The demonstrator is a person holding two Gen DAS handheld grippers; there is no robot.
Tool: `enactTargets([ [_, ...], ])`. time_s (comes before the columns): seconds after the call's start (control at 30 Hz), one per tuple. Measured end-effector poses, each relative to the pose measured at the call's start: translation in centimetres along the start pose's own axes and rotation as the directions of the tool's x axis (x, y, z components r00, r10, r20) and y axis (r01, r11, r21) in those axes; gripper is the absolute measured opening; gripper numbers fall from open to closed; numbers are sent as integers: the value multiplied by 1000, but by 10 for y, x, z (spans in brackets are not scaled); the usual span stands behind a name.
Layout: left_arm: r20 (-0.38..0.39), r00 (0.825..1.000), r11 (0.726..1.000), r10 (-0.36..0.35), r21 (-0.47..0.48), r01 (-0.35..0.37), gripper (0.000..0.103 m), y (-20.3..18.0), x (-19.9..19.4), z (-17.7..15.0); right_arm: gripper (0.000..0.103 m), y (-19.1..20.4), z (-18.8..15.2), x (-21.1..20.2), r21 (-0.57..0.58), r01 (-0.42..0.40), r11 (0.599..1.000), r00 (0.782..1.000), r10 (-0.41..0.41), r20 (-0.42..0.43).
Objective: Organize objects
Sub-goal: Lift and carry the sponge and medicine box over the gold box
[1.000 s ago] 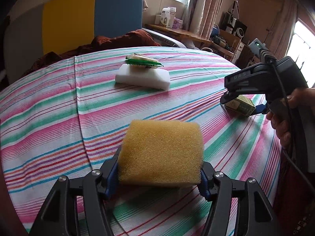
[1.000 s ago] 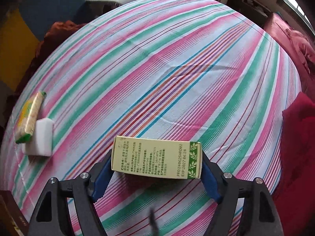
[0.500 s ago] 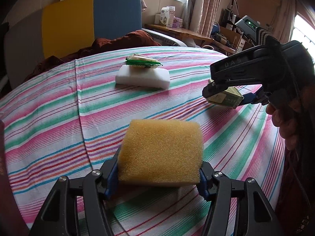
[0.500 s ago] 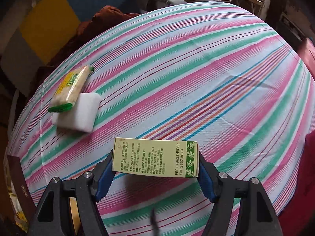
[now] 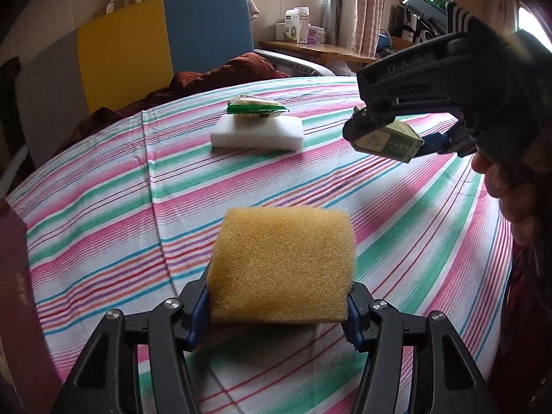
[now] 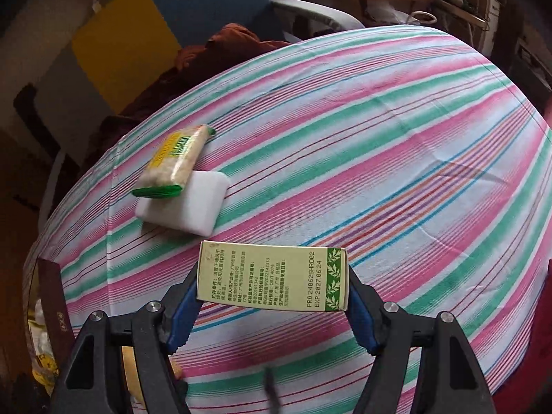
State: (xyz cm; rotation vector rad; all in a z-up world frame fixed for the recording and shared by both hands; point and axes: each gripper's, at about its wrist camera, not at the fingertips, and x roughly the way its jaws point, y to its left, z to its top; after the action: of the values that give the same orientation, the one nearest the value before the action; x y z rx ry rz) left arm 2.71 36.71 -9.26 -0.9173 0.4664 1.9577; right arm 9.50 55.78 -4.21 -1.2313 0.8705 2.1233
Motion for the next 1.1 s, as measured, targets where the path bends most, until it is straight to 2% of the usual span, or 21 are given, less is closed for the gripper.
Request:
enactTargets([
  [0.1,-6,1000,1000,22,0,-22,61,1,-8,-6,74,5,-7,-3,-25,-23,999,1000,23,5],
  [0.33,-14,999,998,53,-19,-53,60,5,-35,-19,74,22,7,17,-66,-26,997,1000,26,-2],
  [0.5,53,996,997,78,-30,-77,60,11,-71,-16,74,23,4,11,-76,-22,997,1000,22,8],
  [0.7,127,980,988,150,-57,-144,61,26,-116,-12,74,29,6,15,-105,-10,994,1000,13,26],
  [0.9,137,971,972,199,-154,-177,61,58,-148,-17,74,31,6,11,-116,3,993,999,3,51],
  [1.1,134,958,943,254,-255,-214,61,95,-168,-29,74,31,8,7,-117,35,993,996,-25,89],
])
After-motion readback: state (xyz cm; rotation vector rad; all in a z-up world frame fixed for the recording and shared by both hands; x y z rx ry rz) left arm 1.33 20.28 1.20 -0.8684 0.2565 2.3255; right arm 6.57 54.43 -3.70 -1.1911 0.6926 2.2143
